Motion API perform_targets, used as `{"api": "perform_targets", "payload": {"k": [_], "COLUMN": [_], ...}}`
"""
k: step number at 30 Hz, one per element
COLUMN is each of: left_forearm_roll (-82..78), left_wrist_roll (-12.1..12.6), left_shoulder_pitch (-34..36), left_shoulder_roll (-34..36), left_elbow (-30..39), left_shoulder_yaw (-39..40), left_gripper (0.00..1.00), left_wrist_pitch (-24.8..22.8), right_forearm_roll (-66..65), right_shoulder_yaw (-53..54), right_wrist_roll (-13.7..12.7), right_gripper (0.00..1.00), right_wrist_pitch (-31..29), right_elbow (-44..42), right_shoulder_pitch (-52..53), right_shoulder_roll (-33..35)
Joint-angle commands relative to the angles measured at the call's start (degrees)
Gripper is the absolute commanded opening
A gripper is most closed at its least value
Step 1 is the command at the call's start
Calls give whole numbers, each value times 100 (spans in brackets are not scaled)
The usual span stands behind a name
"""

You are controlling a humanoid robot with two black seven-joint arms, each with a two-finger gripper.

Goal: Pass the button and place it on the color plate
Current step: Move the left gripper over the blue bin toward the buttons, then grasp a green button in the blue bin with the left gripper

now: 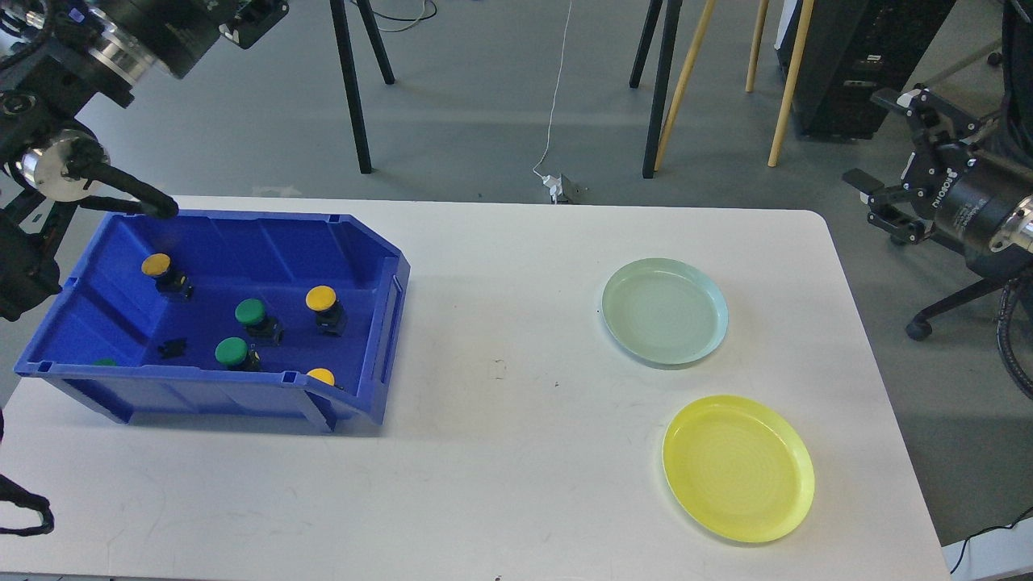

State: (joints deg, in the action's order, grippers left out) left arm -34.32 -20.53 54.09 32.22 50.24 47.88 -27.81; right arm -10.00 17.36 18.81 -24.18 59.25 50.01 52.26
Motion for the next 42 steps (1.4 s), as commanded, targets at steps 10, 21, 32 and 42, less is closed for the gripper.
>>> {"api": "perform_targets", "payload": {"k": [10, 21, 32, 42], "left_forearm_roll": [-2076, -4987, -6315, -6649], "left_wrist_roll": [286, 84, 154, 128], "left_shoulder_pitch": [417, 260, 181, 181], "left_shoulder_roll": [1470, 2745, 2738, 1657], "left_elbow": [179, 2480, 2114, 506], "left_shoulder_yaw": [-745, -1350, -3090, -3917], "left_gripper": [97, 99, 99, 99], "left_wrist_pitch": [-19, -19, -19, -19], "right_forearm_roll": [-11, -11, -11, -46], "right_shoulder_yaw": [4, 109, 162, 197], "right_wrist_roll": [9, 44, 53, 53], "right_gripper": [100, 100, 100, 100], "right_wrist_pitch": [36, 36, 28, 54], "right_elbow": [-18, -27, -1, 26], "right_shoulder_pitch": [0, 9, 17, 35], "right_shoulder_roll": [74, 74, 144, 162]}}
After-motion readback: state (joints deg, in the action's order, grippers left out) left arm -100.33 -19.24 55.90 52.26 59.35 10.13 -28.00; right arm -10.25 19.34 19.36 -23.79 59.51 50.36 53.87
